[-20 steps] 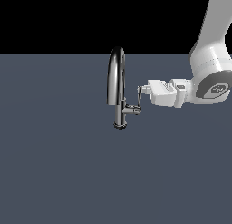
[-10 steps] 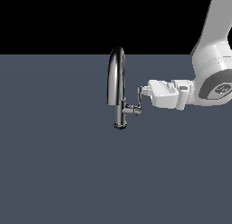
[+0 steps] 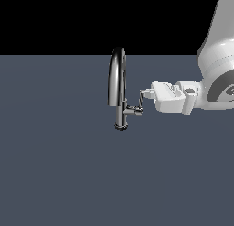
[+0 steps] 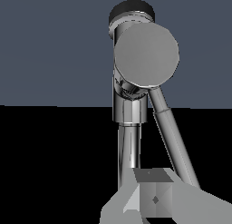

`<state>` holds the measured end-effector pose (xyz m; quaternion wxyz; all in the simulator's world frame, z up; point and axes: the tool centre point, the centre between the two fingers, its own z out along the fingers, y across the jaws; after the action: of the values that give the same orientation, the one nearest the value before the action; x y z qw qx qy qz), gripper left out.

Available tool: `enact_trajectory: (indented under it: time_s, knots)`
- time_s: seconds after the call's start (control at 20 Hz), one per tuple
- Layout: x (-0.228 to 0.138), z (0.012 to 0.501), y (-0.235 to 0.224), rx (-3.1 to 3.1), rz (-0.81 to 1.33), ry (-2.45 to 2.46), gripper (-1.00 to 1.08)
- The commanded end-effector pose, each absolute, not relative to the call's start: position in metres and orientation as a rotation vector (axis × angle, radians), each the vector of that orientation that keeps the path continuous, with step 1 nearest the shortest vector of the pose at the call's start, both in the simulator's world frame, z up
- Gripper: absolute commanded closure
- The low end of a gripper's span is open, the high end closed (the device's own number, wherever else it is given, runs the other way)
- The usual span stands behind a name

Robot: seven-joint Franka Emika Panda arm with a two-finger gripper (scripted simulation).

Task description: Turn on the faucet by rotating a designated handle.

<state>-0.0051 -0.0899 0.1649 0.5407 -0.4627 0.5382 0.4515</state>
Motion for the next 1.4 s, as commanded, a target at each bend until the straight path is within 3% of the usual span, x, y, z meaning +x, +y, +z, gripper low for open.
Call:
enact_trajectory:
  time_s: [0.0,0.15,0.85,0.95,1.35]
  knots:
    - [-0.015,0.168,-0.084,-1.101,1.087,1.27,1.08]
    - [-0.014,0.167,-0.091,-1.099,1.07,1.28,1.08]
    - [-0.069,0.129,-0.076,-1.101,1.086,1.27,1.08]
    - [-0.058,0.14,-0.085,-1.11,1.052,1.268,1.08]
    - [-0.069,0.094,-0.079,-1.105,1.073,1.269,1.08]
